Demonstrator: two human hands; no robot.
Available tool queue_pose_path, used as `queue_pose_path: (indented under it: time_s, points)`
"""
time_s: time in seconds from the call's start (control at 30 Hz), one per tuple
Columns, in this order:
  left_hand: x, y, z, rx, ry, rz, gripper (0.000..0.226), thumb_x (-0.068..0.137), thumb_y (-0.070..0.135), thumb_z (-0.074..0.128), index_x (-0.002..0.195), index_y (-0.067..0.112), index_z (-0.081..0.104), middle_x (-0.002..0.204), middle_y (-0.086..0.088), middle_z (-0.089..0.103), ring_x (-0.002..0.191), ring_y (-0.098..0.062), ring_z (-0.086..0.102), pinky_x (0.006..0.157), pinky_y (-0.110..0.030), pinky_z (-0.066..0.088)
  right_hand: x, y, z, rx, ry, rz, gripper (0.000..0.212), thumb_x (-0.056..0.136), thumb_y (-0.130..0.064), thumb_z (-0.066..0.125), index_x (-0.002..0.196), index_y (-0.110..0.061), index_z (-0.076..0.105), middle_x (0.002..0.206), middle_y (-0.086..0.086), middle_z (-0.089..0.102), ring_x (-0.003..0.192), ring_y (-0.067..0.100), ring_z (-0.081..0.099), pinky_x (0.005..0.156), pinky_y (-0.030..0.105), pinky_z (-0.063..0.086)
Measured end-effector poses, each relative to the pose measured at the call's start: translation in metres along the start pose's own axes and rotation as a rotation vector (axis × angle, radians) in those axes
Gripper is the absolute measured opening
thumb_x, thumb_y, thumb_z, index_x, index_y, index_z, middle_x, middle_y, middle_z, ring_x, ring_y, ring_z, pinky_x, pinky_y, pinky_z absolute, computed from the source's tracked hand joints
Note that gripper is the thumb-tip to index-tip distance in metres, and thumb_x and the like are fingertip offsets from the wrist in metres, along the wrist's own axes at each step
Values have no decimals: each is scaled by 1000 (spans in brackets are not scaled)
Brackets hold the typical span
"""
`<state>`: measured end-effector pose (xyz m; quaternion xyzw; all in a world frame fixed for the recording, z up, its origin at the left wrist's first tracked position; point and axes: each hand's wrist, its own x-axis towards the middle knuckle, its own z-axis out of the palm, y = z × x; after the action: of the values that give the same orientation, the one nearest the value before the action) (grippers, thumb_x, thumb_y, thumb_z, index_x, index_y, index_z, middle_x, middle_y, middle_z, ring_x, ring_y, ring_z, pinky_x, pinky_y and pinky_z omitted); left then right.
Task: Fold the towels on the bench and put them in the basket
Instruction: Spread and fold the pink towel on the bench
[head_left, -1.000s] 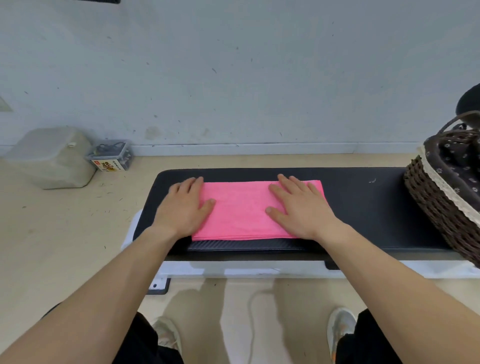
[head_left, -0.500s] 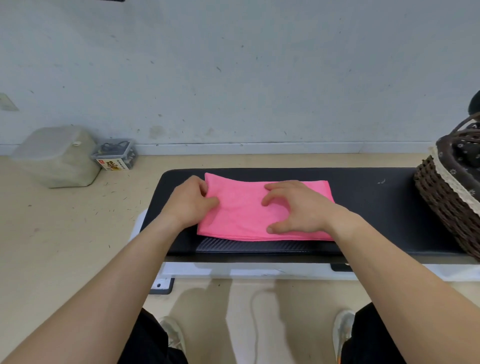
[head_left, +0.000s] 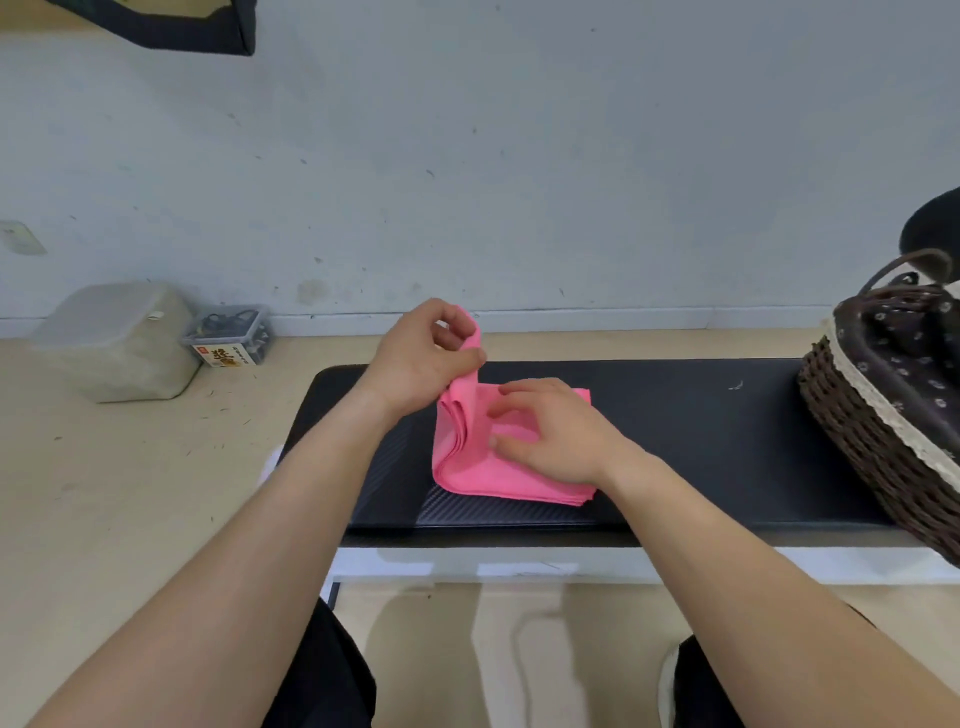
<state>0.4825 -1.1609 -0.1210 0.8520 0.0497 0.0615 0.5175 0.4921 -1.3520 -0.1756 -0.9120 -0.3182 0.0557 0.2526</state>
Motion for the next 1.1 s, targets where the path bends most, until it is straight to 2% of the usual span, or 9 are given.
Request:
queue_pose_path:
  time_s: [0.13,0.3,0.47,0.63,0.8,0.87,0.97,1.03,1.1]
  points:
    - [0,11,34,233,-63,97,21,81,18,73,98,25,62,86,9,66,73,-2,61,62,-9,41,-27,35,-24,51,158,164,25,90,-38,63,111,-28,71,115,-9,63,112,16,53,97,33,42]
    - [-1,17,73,340,-171,146,23,81,12,71,99,24,62,86,11,62,74,-2,57,65,-14,41,-61,63,-33,-23,64,306,52,79,-53,69,129,-43,57,98,-12,48,92,11,54,85,35,49]
    - [-6,21,102,427,-200,109,18,82,13,68,97,22,64,80,14,61,74,-5,59,71,-23,47,-70,68,-19,-146,17,319,61,77,-66,64,134,-47,51,108,-5,48,104,17,52,94,41,43]
    - [-13,20,120,581,-285,92,19,81,16,64,98,23,61,91,10,65,89,-16,63,82,-38,54,-72,69,-21,-138,28,309,60,79,-66,64,134,-46,51,108,-6,46,104,17,51,93,40,42]
    - [-20,18,126,615,-310,104,19,87,26,65,105,20,64,95,7,67,92,-17,64,86,-37,52,-68,70,-24,-105,2,326,54,79,-61,63,130,-45,53,105,-6,49,101,17,52,90,39,41]
    - [-26,18,121,478,-281,108,17,91,26,63,106,20,68,88,10,68,83,-12,64,85,-34,53,-65,68,-27,-73,29,341,47,84,-48,60,130,-41,54,106,-7,53,103,19,55,90,40,43]
    - [-30,11,99,435,-57,175,16,92,22,60,99,28,72,91,17,69,82,-5,62,80,-28,50,-57,64,-30,1,222,336,46,91,-27,53,137,-29,51,114,-5,56,108,20,56,89,42,49]
    - [-30,-3,80,476,61,147,19,89,19,59,100,32,67,96,15,64,86,-8,60,76,-30,48,-49,58,-29,16,321,283,45,93,-26,50,138,-28,51,122,-4,56,112,22,53,90,43,50]
    - [-28,-21,64,533,48,1,23,86,23,59,109,28,61,102,7,59,90,-15,60,76,-35,50,-40,51,-25,10,323,224,42,95,-30,51,136,-31,55,130,-4,54,117,24,49,94,44,48]
